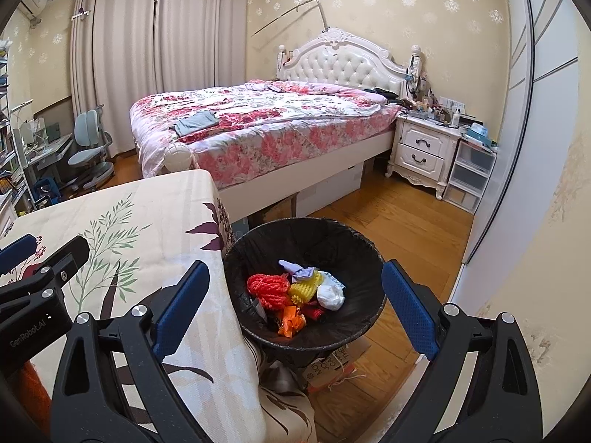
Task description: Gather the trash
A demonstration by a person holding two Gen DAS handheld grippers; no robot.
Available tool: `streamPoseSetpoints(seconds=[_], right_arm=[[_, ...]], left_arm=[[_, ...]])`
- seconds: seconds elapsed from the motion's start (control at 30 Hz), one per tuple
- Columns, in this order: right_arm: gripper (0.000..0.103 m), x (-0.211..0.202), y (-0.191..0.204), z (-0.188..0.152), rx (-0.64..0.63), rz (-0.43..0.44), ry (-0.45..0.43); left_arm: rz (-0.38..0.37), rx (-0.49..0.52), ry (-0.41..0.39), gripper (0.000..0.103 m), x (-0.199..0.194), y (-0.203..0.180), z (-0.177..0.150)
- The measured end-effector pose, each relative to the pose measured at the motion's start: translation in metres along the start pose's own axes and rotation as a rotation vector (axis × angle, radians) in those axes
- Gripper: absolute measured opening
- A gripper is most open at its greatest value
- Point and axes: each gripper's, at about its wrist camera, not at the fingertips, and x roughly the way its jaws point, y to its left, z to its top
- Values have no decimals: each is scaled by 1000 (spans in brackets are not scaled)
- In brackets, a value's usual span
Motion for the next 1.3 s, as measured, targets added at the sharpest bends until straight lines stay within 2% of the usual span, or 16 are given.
streamPoseSetpoints(seconds=[1.3], right_arm=[[92, -7, -7, 7, 14, -7, -11]], left_arm=[[-1, -8, -8, 90, -1, 0, 1]])
